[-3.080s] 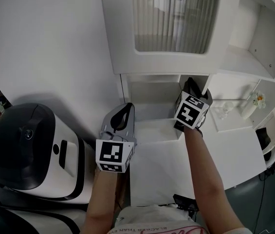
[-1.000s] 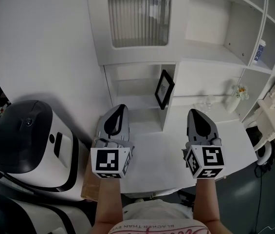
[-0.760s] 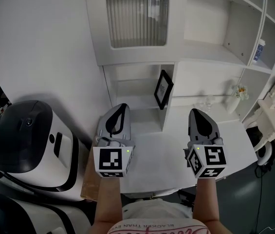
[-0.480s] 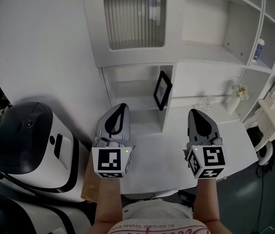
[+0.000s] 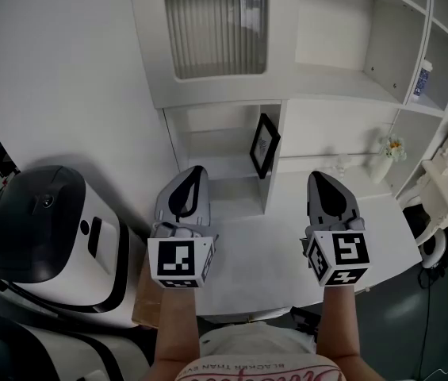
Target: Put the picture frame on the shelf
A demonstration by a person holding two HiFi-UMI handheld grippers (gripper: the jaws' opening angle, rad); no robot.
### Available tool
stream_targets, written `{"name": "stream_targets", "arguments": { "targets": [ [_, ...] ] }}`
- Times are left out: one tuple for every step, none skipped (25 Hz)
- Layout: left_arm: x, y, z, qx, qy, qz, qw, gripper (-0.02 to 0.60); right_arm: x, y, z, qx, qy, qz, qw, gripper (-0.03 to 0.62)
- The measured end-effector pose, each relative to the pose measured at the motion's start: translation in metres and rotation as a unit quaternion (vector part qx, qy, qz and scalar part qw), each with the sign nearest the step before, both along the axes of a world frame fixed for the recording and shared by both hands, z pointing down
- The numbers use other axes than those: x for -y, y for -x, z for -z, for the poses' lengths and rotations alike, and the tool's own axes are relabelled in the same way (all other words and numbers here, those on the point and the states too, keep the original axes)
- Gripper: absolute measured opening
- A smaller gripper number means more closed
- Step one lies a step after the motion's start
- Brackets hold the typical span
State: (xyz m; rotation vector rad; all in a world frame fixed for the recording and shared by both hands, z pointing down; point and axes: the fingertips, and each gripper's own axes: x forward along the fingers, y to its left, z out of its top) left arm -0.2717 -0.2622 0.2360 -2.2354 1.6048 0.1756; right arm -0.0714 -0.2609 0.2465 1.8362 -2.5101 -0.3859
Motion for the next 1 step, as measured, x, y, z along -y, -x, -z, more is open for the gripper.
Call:
{"name": "stream_targets", "arguments": {
  "targets": [
    [0.0007, -0.0005, 0.0002, 0.001, 0.0, 0.0, 1.0, 0.007, 0.0012, -0.0006, 0.0006, -0.001, 0.0, -0.001, 1.0, 0.008]
  ]
}}
